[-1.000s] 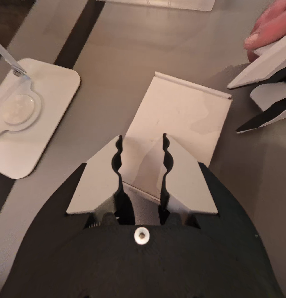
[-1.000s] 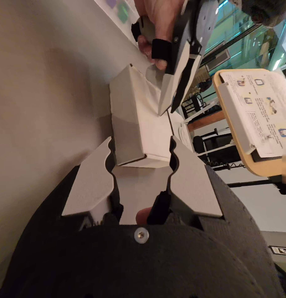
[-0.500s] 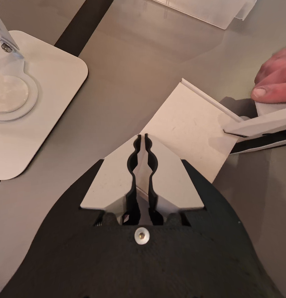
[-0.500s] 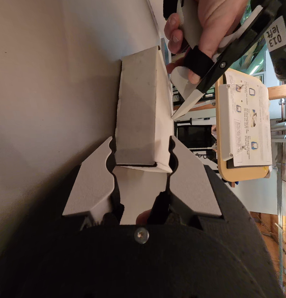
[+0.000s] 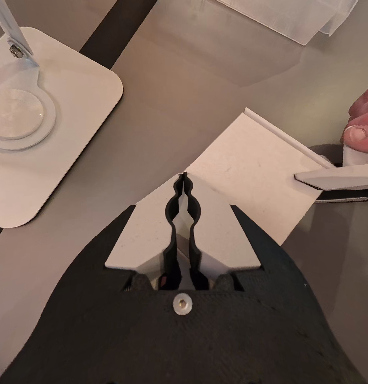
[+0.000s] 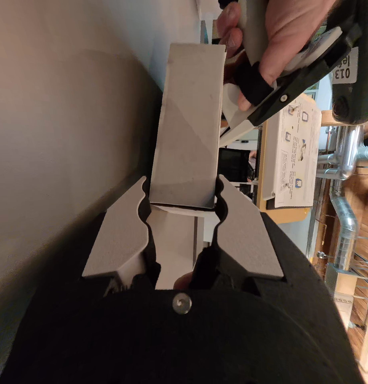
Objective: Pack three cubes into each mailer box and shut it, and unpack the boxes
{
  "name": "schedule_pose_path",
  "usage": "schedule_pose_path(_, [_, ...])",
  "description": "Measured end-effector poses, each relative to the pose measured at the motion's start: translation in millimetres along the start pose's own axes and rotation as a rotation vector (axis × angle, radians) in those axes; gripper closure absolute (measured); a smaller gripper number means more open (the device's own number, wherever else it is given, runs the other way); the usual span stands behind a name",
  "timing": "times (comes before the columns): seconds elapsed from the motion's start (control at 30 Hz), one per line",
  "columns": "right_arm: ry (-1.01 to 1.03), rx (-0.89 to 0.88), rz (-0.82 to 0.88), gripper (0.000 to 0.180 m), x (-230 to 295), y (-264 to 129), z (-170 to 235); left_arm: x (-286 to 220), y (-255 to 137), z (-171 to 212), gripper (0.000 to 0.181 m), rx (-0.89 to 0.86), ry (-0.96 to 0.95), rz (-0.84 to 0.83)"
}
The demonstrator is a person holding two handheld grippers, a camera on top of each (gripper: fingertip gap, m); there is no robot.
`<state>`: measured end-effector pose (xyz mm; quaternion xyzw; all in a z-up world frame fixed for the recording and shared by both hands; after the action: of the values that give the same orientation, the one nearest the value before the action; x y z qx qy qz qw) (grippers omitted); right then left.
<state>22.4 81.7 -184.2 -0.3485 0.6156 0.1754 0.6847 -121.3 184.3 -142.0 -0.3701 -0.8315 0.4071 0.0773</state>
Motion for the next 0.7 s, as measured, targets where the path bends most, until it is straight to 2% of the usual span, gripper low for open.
schedule_pose_path(0.03, [0.026,-0.023,-0.012,0.119,-0.5,-1.2,0.6,-1.7,0.1,0.2,0.181,0.001,0.007,-0.009])
schedule_pose_path(0.23, [0.159,-0.122,-0.123,0.118,-0.1,-7.1,7.0,-14.2,-7.2,8.2,0.181,-0.087,0.071,-0.060])
schedule_pose_path(0.47, [0.298,-0.219,-0.224,0.115,-3.0,-10.5,12.1,-19.0,-28.2,38.9,0.181,-0.155,0.154,-0.102])
schedule_pose_path(0.7, [0.548,-0.370,-0.387,0.109,-10.5,-14.3,21.5,-16.7,-35.2,60.3,0.181,-0.340,0.032,-0.037])
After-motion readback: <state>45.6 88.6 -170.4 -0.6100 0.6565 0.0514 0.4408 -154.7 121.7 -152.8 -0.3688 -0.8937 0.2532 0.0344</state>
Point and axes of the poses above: each gripper's, where its closed fingertips meet, y out along the fingers, z out of its underside, x = y × z across the jaws, the point moved 7 cm from there along -y, back along the fingers, and after that the axes turned 6 degrees about -y, right-handed, at the moved point
